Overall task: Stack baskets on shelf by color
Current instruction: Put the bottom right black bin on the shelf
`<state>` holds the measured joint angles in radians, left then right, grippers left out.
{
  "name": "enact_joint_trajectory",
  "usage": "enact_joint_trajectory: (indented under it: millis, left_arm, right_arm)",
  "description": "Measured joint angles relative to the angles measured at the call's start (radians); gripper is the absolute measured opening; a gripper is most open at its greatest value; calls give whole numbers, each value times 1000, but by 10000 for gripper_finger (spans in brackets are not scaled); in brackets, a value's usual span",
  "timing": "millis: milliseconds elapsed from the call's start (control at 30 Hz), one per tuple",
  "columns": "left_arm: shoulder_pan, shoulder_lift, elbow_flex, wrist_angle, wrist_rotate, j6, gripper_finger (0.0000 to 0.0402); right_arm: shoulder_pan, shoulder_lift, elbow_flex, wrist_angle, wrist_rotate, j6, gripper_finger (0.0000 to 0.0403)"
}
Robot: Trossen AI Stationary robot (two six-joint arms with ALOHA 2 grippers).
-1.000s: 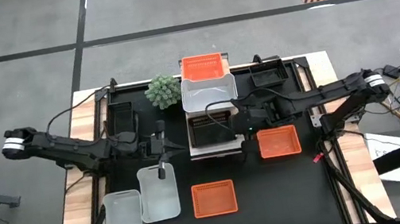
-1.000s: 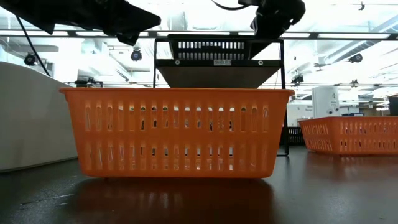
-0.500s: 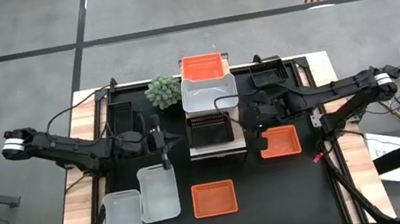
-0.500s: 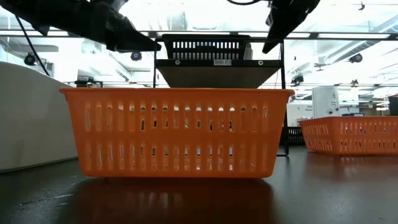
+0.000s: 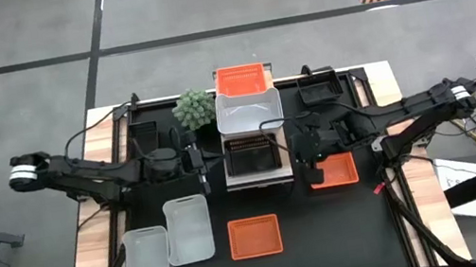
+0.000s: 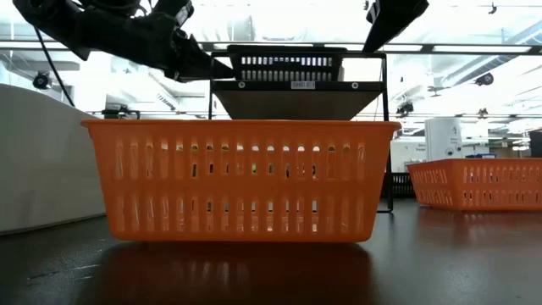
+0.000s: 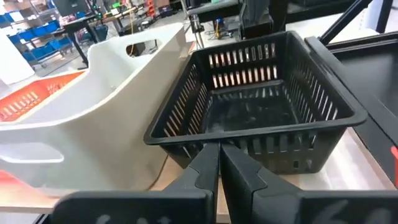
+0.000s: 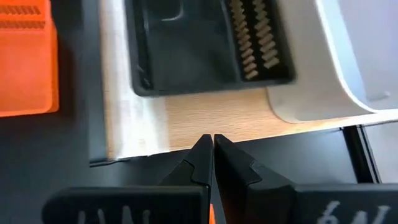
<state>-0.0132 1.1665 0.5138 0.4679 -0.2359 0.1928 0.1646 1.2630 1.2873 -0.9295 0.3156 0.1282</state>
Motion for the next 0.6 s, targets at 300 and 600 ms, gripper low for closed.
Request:
enact_joint_trajectory:
  millis: [300,600]
  left_arm:
    - [-4,-13,3,-21,-1,-83,0]
    - [-115,-123,5,-70,-4,-191,0]
  right_arm:
    - [37,1,-22,18,71,-31,9]
    - [37,-17,-148,273,81,-178,8]
